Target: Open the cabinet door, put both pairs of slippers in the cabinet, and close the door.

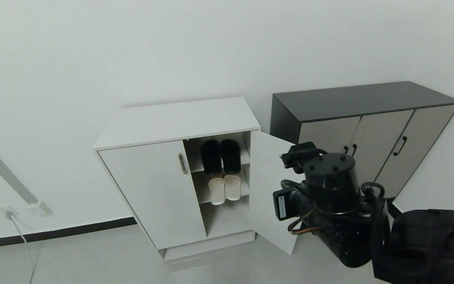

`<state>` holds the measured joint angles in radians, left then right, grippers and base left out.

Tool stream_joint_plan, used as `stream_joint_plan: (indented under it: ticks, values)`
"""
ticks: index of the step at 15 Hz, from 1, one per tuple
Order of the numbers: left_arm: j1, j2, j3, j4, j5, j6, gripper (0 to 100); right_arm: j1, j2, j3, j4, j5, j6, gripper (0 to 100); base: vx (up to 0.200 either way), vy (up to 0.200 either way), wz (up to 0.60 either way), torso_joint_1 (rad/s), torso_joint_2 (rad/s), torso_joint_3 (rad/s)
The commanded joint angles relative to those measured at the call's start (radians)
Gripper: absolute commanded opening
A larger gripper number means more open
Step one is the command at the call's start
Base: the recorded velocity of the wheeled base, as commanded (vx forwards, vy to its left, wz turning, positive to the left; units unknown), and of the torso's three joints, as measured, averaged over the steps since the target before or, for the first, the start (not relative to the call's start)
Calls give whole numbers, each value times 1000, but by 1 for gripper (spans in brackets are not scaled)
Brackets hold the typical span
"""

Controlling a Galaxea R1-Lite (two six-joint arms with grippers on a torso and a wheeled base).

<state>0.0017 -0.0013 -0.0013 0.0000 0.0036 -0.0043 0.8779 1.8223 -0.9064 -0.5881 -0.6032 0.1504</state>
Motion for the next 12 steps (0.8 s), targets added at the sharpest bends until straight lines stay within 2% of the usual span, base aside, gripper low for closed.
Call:
stream_joint_plan:
  ticks: [1, 2, 3, 5, 7, 12]
  values:
    - [0, 1, 1, 0, 1, 0, 0, -82, 48, -71, 7, 13, -3, 0, 0, 0, 0, 0, 0, 0]
    - [0, 1, 1, 0, 1, 0, 0, -152, 83, -146, 21, 49, -5, 0, 0, 0, 0, 0, 0, 0]
    - [0, 1, 0, 0, 1, 0, 0, -180, 97, -177, 33, 63, -12, 0, 0, 0, 0, 0, 0, 0]
    - [0, 1, 1, 0, 1, -2, 0, -281, 166, -328, 114, 140, -19, 0, 0, 0, 0, 0, 0, 0]
    - [0, 1, 0, 0, 1, -2, 0, -336, 230, -451, 171, 146, -15, 0, 0, 0, 0, 0, 0, 0]
    - [0, 1, 0, 0, 3, -3, 0, -427, 347, -575, 197, 201, 5, 0, 0, 0, 0, 0, 0, 0]
